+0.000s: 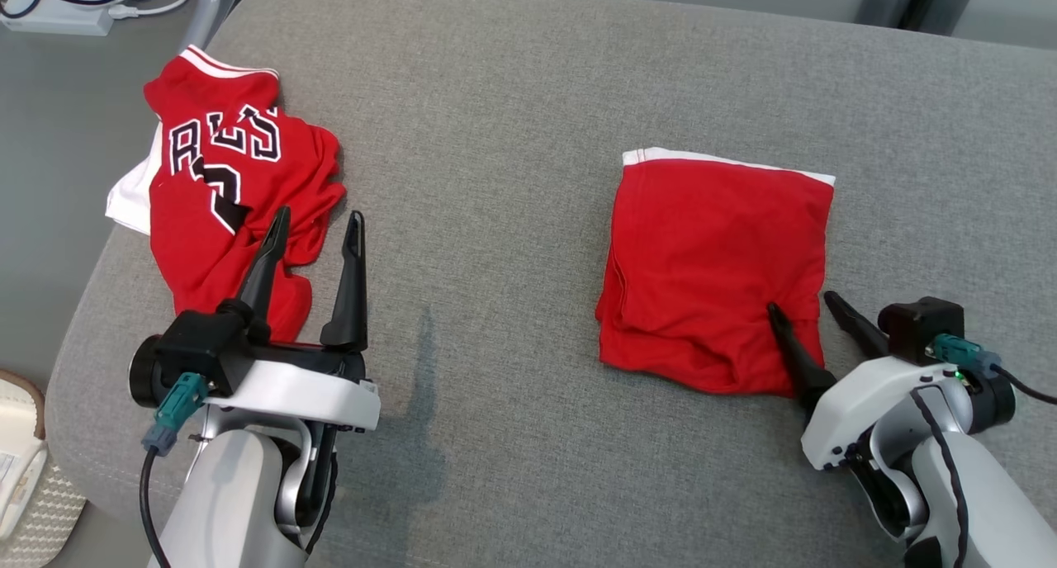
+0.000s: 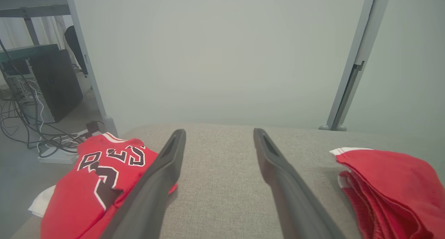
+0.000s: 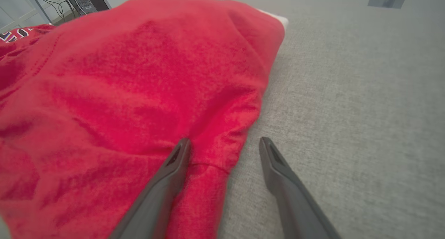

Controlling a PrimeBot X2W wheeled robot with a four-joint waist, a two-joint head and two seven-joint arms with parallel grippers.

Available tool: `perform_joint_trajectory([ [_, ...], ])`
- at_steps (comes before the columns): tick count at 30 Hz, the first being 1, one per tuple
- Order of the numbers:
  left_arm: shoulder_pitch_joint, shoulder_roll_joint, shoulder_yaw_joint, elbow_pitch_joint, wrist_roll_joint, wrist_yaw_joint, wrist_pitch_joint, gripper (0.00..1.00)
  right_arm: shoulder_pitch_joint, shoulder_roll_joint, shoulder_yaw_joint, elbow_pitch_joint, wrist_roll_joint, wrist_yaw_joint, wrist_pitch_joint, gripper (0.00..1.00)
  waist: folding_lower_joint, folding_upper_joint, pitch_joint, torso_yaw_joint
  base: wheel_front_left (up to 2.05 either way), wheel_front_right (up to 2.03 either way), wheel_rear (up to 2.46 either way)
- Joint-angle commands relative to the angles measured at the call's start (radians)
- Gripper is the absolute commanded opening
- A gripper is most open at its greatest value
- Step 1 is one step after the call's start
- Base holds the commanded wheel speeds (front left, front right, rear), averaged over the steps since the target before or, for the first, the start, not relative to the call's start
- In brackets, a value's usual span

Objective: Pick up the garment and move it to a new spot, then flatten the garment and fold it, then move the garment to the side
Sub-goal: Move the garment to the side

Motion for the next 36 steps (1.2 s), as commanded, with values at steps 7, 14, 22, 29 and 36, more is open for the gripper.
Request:
perform_joint_trajectory([
  [7, -0.027, -0.001, 0.018, -0.01, 0.029, -0.018, -0.002, 1.0, -0.046, -0.009, 0.067, 0.09, 0.045, -0.001, -0.012, 0.0, 0.0, 0.0, 0.001, -0.018, 0.0, 0.0, 0.0],
  [14, -0.017, -0.005, 0.032, -0.021, 0.041, -0.028, -0.002, 1.0, -0.069, -0.04, 0.123, 0.085, 0.054, -0.001, -0.041, 0.0, 0.0, 0.0, -0.012, -0.071, 0.0, 0.0, 0.0],
  [22, -0.013, 0.018, 0.024, -0.062, 0.063, -0.04, -0.002, 1.0, -0.033, -0.093, 0.163, 0.01, 0.046, -0.001, -0.053, 0.0, 0.0, 0.0, 0.006, -0.252, 0.0, 0.0, 0.0],
  [29, -0.033, 0.053, 0.009, -0.135, 0.085, -0.044, 0.035, 1.0, -0.032, -0.12, 0.179, -0.018, 0.05, -0.001, -0.072, 0.0, 0.0, 0.0, 0.047, -0.429, 0.0, 0.0, 0.0],
  [36, -0.043, 0.083, -0.012, -0.224, 0.105, -0.046, 0.098, 1.0, -0.095, -0.163, 0.208, 0.007, 0.053, -0.001, -0.116, 0.0, 0.0, 0.0, 0.101, -0.563, 0.0, 0.0, 0.0],
])
